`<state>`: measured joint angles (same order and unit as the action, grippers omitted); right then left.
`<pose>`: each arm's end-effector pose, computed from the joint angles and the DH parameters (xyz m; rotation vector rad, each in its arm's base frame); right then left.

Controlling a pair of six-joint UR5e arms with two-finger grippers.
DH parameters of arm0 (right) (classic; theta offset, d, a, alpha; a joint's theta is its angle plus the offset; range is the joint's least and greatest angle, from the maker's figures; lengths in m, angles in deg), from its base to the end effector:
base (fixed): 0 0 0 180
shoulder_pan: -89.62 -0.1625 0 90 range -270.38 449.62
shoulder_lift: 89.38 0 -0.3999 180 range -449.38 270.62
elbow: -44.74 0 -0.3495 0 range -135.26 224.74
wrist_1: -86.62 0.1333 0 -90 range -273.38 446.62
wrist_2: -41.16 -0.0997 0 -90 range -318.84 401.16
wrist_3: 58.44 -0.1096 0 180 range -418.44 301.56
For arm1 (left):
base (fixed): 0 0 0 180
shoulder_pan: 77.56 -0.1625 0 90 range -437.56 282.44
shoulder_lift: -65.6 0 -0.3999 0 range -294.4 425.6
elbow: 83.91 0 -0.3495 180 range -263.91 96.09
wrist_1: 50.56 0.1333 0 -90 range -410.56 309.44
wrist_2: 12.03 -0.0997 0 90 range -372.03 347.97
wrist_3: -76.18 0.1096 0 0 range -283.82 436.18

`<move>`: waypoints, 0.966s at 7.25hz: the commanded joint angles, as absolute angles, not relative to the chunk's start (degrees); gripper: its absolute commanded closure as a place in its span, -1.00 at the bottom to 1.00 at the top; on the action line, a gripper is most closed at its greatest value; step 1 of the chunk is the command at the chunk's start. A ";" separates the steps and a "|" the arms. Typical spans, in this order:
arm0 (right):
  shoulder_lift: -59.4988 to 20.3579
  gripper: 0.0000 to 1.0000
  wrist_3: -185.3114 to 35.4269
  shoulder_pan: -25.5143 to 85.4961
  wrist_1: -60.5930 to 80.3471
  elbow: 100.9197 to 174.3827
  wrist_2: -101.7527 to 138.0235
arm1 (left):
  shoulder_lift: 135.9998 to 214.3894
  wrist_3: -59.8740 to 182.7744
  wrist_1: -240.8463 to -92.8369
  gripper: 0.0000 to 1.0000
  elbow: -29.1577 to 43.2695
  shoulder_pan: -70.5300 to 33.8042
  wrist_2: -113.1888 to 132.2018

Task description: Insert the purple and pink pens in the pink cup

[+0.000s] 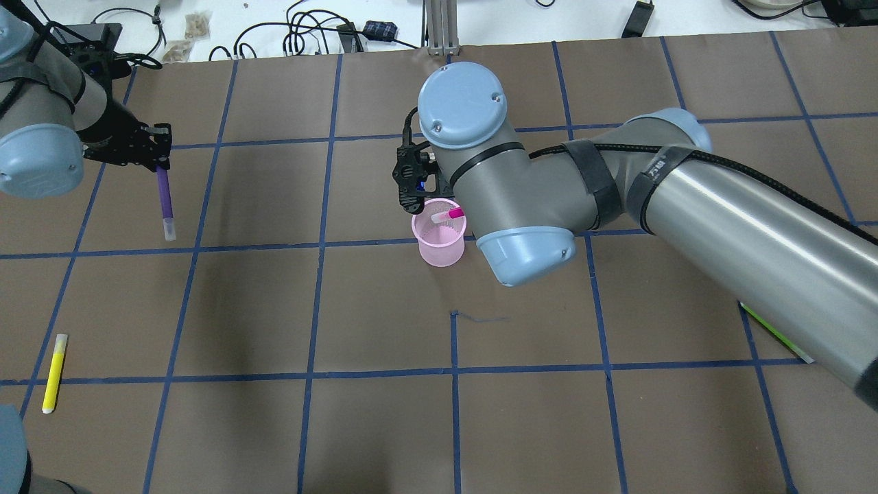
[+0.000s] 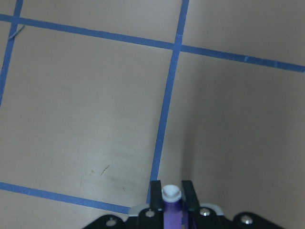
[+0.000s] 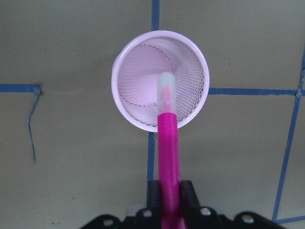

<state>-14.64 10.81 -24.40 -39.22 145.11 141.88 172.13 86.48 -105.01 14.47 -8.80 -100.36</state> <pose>0.3220 -0.4451 0.3088 2.0901 -2.0075 0.1344 0.0717 -0.5611 0.3094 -0.2918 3.0918 -0.2906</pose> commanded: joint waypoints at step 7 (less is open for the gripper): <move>-21.09 -0.21 10.47 -26.48 -38.80 141.69 142.32 | 172.12 86.46 -104.88 1.00 14.52 -8.65 -100.09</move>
